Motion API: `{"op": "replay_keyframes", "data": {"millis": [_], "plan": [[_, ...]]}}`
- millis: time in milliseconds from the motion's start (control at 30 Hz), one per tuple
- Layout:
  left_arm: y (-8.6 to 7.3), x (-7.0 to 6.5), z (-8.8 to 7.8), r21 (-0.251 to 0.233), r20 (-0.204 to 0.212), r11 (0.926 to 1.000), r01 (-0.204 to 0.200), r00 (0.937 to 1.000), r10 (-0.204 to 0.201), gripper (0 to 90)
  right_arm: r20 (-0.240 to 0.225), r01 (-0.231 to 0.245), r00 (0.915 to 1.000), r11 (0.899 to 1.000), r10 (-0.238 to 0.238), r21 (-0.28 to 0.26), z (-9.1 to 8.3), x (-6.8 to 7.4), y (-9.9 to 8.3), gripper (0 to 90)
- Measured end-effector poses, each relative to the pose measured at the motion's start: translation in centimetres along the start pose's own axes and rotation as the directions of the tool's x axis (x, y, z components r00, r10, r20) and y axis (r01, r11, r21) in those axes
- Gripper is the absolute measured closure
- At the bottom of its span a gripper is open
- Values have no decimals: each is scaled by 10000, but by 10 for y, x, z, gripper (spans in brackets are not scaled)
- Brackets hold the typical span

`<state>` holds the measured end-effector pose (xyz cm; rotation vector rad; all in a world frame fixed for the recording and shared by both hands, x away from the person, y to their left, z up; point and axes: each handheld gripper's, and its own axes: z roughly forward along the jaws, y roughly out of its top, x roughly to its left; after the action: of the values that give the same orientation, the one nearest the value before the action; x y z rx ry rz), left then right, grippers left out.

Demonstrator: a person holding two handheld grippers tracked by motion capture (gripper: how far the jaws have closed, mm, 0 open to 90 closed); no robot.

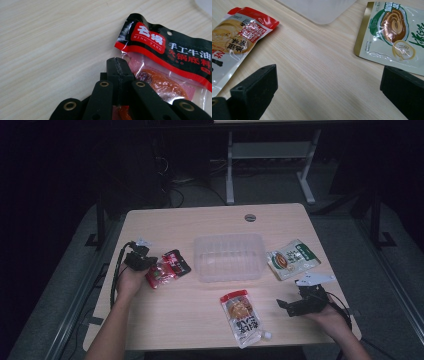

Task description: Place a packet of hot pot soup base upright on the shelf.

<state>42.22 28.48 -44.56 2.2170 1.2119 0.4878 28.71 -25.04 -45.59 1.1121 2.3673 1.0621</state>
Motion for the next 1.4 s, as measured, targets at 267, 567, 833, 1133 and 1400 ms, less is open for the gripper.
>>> {"op": "replay_keyframes", "data": {"millis": [267,567,833,1133,1400], "plan": [[-2,-11,-3,139,570,9993,-345,9978,336,899,-20,-4,10000,10000,4,-6,-1,1,0,9],[-5,-22,-7,326,1386,9984,-459,9895,409,899,-18,7,10000,10000,-7,-8,-1,1,0,9],[-9,-33,-13,605,2078,9959,-678,9767,539,898,-40,-20,10000,10000,20,-26,-1,0,0,9],[-22,-41,-23,611,2521,9967,-531,9670,361,898,-7,-5,10000,10000,5,-24,-2,1,0,9],[-33,-53,-33,592,2849,9949,-813,9566,612,898,-17,-33,10000,10000,32,-12,-1,1,0,9]]}}
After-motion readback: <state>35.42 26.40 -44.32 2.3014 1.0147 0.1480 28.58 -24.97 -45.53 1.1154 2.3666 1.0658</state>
